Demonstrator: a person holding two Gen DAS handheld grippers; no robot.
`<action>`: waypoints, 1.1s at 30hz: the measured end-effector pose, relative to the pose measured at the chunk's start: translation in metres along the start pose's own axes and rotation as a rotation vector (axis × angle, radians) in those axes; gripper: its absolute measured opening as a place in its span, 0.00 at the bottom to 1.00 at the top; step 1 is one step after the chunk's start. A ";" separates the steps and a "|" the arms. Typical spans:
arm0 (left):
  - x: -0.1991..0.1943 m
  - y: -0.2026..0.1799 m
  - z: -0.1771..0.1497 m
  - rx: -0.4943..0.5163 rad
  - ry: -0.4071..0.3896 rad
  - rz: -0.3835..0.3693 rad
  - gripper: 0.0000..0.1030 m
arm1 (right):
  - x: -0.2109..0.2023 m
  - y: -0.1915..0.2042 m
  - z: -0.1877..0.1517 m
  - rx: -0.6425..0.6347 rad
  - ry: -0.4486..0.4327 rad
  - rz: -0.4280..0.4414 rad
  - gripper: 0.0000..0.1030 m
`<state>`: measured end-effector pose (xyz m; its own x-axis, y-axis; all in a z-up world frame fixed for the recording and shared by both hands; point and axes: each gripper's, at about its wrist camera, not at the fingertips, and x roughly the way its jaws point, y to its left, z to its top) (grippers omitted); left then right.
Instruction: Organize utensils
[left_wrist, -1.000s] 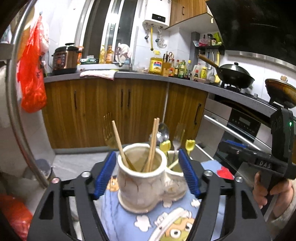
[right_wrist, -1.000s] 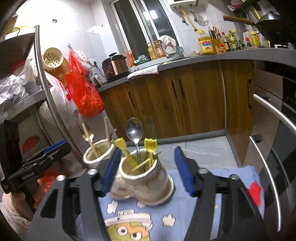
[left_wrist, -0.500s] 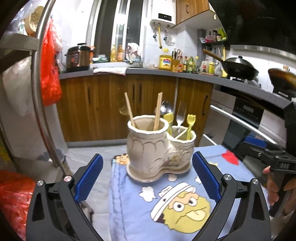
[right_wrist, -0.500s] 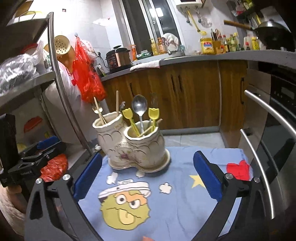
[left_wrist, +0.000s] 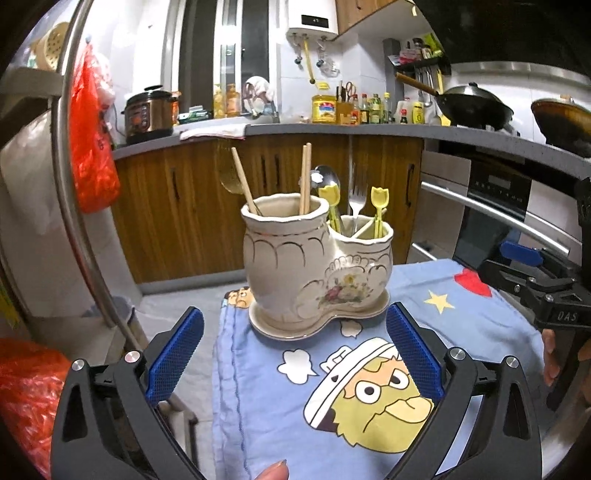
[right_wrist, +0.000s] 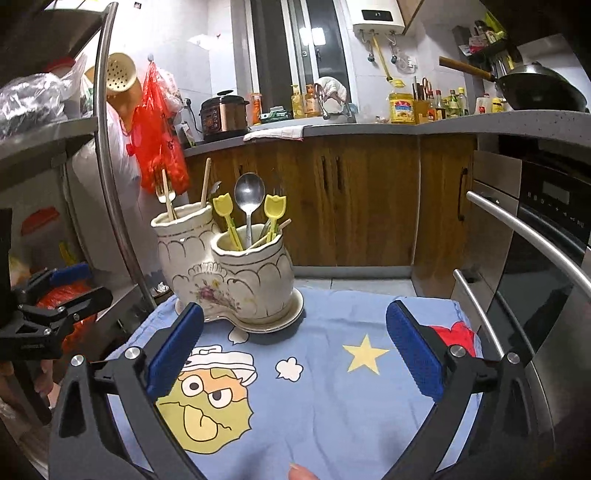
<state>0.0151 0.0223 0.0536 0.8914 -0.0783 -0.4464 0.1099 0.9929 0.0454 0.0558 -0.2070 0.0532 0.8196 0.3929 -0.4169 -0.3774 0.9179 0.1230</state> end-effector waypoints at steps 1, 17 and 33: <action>0.001 -0.001 0.001 0.002 0.003 -0.006 0.95 | 0.000 0.001 -0.001 -0.004 -0.001 0.002 0.95; -0.011 -0.005 0.000 0.028 -0.050 -0.010 0.95 | 0.000 0.013 -0.006 -0.054 -0.027 -0.009 0.95; -0.011 -0.003 0.000 0.022 -0.047 -0.016 0.95 | 0.001 0.015 -0.008 -0.056 -0.023 -0.007 0.95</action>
<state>0.0051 0.0198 0.0579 0.9091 -0.0985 -0.4047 0.1331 0.9894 0.0582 0.0475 -0.1937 0.0476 0.8317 0.3881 -0.3970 -0.3944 0.9163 0.0696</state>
